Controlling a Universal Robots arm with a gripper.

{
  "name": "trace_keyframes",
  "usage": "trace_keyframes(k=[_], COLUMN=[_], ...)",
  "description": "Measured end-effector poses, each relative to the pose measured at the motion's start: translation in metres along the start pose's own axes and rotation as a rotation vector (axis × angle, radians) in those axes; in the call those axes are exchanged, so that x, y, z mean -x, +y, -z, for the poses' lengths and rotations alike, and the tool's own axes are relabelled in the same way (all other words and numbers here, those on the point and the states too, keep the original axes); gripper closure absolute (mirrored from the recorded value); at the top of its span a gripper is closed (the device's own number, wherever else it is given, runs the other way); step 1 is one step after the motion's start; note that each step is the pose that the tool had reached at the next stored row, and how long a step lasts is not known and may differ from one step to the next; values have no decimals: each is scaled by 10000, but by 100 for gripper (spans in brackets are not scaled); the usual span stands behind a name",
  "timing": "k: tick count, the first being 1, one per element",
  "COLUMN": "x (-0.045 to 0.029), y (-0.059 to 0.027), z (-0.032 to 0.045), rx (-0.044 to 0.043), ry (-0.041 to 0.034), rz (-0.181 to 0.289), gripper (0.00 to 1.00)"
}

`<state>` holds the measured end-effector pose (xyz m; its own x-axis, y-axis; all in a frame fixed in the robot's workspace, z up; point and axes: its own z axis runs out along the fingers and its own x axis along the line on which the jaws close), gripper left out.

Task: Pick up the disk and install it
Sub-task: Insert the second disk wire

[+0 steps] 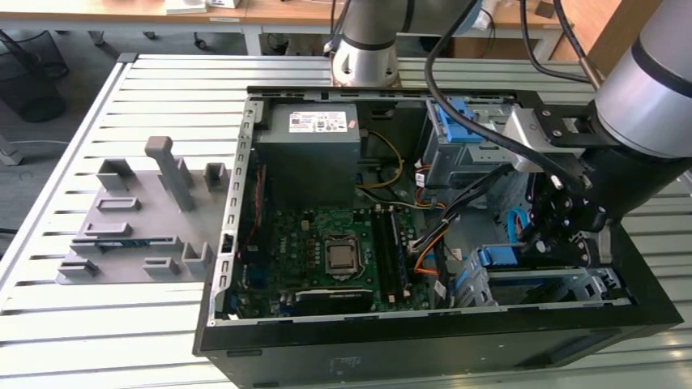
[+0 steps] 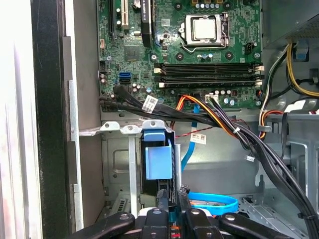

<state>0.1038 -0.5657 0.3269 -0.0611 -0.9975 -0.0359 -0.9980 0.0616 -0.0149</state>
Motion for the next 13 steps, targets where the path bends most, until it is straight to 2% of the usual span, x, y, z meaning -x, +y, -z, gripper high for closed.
trace_keyframes(k=[13], x=[-1], y=[-3], z=[-5], rx=[-1], ry=[-2], rz=[1], gripper=[79])
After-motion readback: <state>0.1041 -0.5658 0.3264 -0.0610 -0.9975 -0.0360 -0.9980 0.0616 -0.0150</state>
